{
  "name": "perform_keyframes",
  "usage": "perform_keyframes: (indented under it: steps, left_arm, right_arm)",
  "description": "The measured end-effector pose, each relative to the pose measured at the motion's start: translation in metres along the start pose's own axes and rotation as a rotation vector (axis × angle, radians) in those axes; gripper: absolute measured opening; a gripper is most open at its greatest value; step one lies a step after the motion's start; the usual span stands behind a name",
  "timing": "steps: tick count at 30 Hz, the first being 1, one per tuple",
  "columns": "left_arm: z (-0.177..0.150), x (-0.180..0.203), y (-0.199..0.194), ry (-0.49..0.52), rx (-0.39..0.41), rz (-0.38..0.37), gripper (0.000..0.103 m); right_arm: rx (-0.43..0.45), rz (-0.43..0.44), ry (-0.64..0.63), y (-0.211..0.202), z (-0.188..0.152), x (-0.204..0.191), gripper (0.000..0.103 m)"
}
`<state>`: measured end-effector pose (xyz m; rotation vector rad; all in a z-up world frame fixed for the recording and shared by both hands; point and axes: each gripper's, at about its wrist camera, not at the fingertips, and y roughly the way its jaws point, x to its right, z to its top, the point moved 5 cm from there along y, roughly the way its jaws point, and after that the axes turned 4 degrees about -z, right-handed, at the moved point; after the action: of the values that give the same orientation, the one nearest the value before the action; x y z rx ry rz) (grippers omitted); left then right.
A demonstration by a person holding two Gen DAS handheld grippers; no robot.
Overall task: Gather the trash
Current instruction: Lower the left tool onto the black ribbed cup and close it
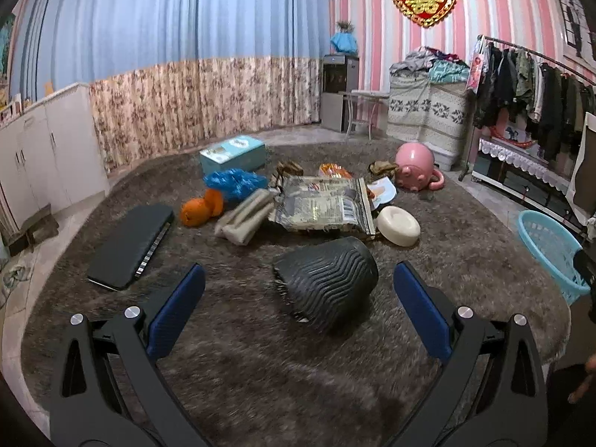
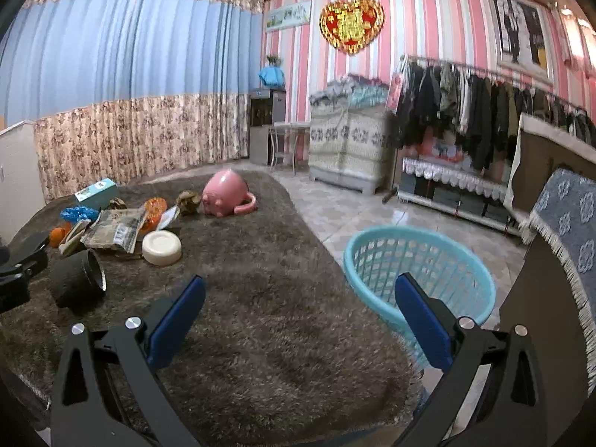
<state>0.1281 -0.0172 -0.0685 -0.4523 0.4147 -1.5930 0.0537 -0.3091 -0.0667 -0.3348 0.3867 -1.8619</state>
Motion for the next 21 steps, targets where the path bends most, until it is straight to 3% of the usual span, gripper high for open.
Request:
perform_keyframes:
  steps: [8,15,19,21]
  left_arm:
    - [-0.005,0.016,0.042,-0.029,-0.087,-0.001,0.098]
    - [-0.009,0.029,0.066,0.019,-0.131,0.023,0.098]
    - [-0.013,0.024,0.071,0.032,-0.150,0.010,0.086]
    - [-0.013,0.019,0.068,0.025,-0.149,-0.021,0.086]
  right_arm:
    - [-0.099,-0.046,0.055,0.021,-0.012,0.014,0.099]
    - [-0.159,-0.064,0.127,0.038,-0.015,0.025,0.099]
    - [-0.178,-0.058,0.097,0.046,-0.010,0.017,0.099]
    - [-0.175,-0.033,0.071,0.048,-0.007,0.010,0.099]
